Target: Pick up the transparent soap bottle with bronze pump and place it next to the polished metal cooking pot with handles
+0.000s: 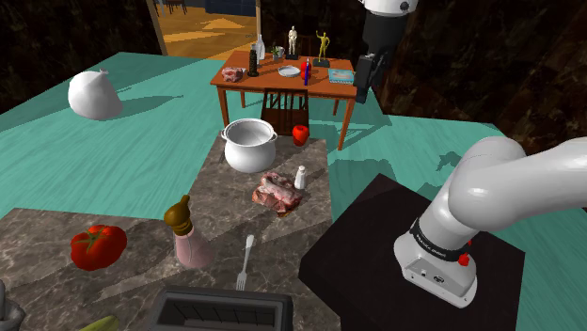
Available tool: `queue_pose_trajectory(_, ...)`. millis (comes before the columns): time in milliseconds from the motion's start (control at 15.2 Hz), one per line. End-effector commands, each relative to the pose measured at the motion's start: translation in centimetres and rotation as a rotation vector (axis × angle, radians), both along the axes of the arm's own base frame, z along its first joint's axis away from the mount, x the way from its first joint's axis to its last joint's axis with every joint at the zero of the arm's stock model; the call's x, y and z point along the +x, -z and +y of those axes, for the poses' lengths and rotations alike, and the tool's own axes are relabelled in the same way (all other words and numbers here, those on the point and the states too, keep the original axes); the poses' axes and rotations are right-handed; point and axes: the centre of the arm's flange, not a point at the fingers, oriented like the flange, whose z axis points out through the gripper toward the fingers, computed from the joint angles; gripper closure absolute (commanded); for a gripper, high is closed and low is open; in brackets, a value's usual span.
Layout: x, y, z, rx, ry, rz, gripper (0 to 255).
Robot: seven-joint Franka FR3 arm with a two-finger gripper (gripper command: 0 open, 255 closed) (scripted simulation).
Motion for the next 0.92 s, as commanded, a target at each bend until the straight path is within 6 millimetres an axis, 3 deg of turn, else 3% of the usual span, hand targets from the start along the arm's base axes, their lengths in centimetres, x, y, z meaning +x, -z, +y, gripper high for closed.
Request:
queue_pose_trajectory(0,0.0,0.0,0.0,0.000,0.000,0.000,0)
queue_pose_trajectory(858,6.1,7.9,13.7,-0.005,-0.021,-0.049,0)
